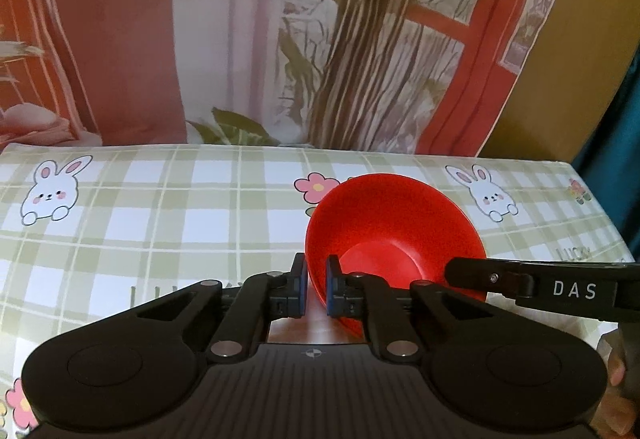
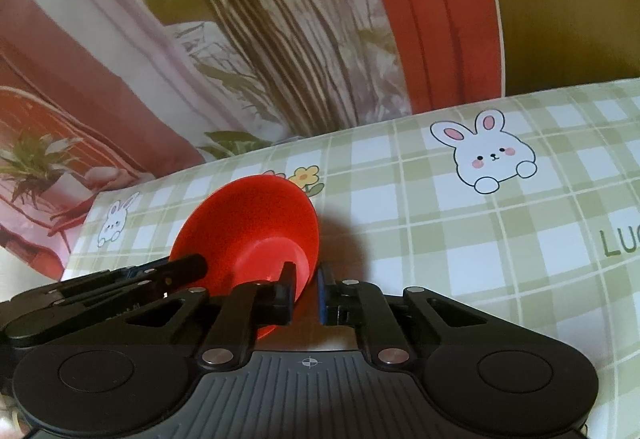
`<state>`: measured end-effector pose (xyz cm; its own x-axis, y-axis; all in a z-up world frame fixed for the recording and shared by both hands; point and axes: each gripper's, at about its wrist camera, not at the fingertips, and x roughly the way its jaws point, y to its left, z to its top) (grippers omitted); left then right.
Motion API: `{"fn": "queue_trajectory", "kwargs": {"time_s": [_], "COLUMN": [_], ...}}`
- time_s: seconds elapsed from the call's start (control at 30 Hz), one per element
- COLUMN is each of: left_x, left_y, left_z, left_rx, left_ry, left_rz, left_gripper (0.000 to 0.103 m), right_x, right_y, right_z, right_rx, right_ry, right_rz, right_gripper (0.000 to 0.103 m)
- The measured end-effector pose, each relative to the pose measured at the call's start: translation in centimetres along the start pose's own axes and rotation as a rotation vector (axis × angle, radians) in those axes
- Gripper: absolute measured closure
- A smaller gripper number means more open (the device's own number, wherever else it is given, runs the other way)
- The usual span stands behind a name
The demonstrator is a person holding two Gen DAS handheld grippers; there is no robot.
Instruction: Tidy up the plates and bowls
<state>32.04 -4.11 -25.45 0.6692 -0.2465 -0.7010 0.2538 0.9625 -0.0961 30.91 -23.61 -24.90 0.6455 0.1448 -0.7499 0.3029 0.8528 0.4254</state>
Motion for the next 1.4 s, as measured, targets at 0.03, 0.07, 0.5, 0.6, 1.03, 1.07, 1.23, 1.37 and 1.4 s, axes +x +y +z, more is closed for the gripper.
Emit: {"fn": "queue_trajectory", "kwargs": {"time_s": [0.03, 0.07, 0.5, 0.6, 1.03, 1.07, 1.23, 1.37, 1.4], "left_x": [-0.4, -0.8, -7.5, -8.9, -12.9, -13.1, -14.0, -14.7, -14.9], "left_y": [-0.1, -0.3, -3.4, -4.1, -6.4, -6.6, -7.5, -8.3, -8.5], "left_z": [0.0, 0.1, -0.3, -0.7, -3.6, -3.7, -4.4, -5.1, -5.3], "left_rx": [0.0, 0.003, 0.052, 0.06, 0.091, 0.091, 0.096, 0.097, 0.097], "left_ry": [-0.005, -0.01, -0.078, -0.092, -0.111, -0.111, -0.114, -0.12, -0.122], "left_rz": [0.002, 0.004, 0.052, 0.054, 0.048, 0.046, 0.048, 0.049, 0.048], "left_gripper": [0.093, 0.093, 0.093, 0.093, 0.092, 0.092, 0.092, 0.092, 0.092], "right_x": [-0.2, -0.6, -6.7, -8.4, -13.6, -13.9, -15.3, -16.5, -16.8], "right_y": [0.1, 0.3, 2.3, 2.7, 2.8, 2.7, 2.1, 1.6, 1.5], "right_z": [0.0, 0.0, -1.1, -1.6, -4.2, -4.4, -5.4, -6.2, -6.4], "right_rx": [-0.003, -0.002, -0.035, -0.045, -0.049, -0.05, -0.051, -0.056, -0.058], "right_ry": [-0.006, -0.012, -0.077, -0.092, -0.126, -0.128, -0.141, -0.158, -0.159], "right_rz": [0.001, 0.005, 0.011, 0.01, 0.012, 0.013, 0.013, 0.013, 0.013], "right_gripper": [0.093, 0.094, 0.095, 0.095, 0.095, 0.095, 0.095, 0.095, 0.095]}}
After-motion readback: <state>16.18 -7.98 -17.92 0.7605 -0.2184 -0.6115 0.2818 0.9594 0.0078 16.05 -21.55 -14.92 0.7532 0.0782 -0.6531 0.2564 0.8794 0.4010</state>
